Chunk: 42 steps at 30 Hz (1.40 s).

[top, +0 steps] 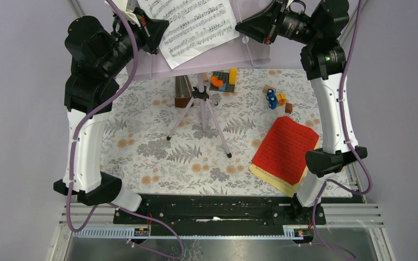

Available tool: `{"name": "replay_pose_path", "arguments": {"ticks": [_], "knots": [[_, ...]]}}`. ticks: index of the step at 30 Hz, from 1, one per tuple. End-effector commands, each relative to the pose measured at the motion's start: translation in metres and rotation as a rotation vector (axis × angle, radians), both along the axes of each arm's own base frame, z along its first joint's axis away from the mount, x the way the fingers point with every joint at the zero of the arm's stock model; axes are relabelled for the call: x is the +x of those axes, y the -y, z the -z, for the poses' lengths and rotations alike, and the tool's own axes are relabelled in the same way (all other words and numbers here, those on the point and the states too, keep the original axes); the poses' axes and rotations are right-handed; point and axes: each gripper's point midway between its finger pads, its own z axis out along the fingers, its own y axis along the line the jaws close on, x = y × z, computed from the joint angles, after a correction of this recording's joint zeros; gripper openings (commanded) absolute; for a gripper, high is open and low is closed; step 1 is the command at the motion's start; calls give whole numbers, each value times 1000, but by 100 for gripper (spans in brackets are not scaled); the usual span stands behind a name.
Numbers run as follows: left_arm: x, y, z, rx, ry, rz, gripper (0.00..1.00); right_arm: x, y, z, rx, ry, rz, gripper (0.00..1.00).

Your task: Set up the instrument practice props

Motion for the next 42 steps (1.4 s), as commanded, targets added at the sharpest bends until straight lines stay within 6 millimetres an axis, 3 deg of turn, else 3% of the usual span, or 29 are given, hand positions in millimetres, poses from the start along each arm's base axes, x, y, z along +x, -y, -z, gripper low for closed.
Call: {"name": "replay_pose_path", "arguments": {"ticks": [1,10,19,29,42], "knots": [[-7,-9,-20,1,79,-36,0,-26,15,-39,35,147,40,20],[-12,-8,-21,10,90,-33,0,-26,18,-40,34,151,46,19],[-9,40,-13,57,99,25,0,-26,16,-34,33,129,19,19],[-11,64,-21,59,151,83,0,-26,16,-25,20,112,24,19],[-4,76,-25,22,165,114,15,-24,17,-16,11,97,37,18]]}}
